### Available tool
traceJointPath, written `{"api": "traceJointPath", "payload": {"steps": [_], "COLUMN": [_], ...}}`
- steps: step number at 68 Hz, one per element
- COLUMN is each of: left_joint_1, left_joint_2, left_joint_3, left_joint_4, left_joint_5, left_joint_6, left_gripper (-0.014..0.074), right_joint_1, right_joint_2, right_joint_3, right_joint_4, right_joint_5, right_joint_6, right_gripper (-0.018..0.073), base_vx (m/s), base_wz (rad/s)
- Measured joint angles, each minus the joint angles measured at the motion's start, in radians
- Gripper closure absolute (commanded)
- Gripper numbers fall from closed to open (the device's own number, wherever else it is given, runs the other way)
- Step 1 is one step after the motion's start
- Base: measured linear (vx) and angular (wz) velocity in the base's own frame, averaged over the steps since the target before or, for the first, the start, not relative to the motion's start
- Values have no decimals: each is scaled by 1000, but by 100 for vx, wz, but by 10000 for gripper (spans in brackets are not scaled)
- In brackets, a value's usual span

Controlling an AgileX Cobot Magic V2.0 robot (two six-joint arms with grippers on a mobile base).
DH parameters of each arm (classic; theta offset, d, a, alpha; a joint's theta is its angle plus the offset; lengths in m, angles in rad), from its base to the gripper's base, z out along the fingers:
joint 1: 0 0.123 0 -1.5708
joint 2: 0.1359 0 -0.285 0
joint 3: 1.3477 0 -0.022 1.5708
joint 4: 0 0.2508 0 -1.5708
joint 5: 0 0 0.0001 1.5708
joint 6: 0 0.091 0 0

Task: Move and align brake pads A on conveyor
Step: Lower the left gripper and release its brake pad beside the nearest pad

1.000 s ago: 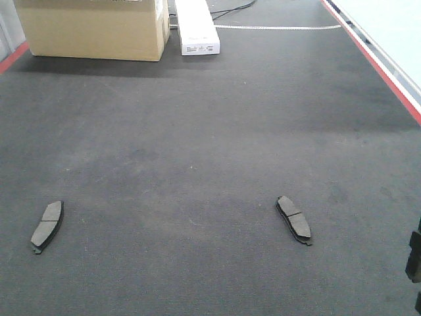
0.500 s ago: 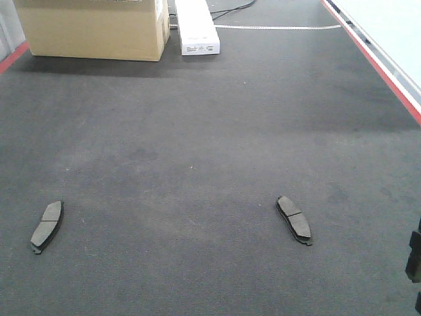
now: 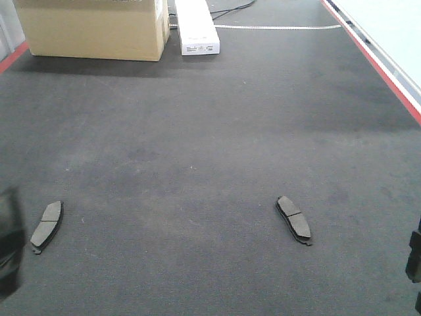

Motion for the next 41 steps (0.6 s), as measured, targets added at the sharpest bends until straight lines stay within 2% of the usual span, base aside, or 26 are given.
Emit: {"api": "traceJointPath", "payload": {"steps": [9,18,31,41], "left_joint_1": [0,0,16,88], "left_joint_2": [213,405,642,803], "left_joint_3": [-99,-194,-308,-368], "left_joint_4": [88,131,144,139], "left_joint_5": [-3,-17,-63,-105], "left_joint_6": [-89,-142,-208,-224], "left_gripper": [575,570,553,547], "right_joint_1": [0,0,0,0], "right_joint_2": [0,0,0,0], "right_joint_3": [0,0,0,0], "right_joint_4": [0,0,0,0], "right_joint_5": [0,0,0,0], "right_joint_6": [0,0,0,0], "right_gripper": [564,564,564,564], "base_vx": [0,0,0,0], "base_wz": [0,0,0,0]}}
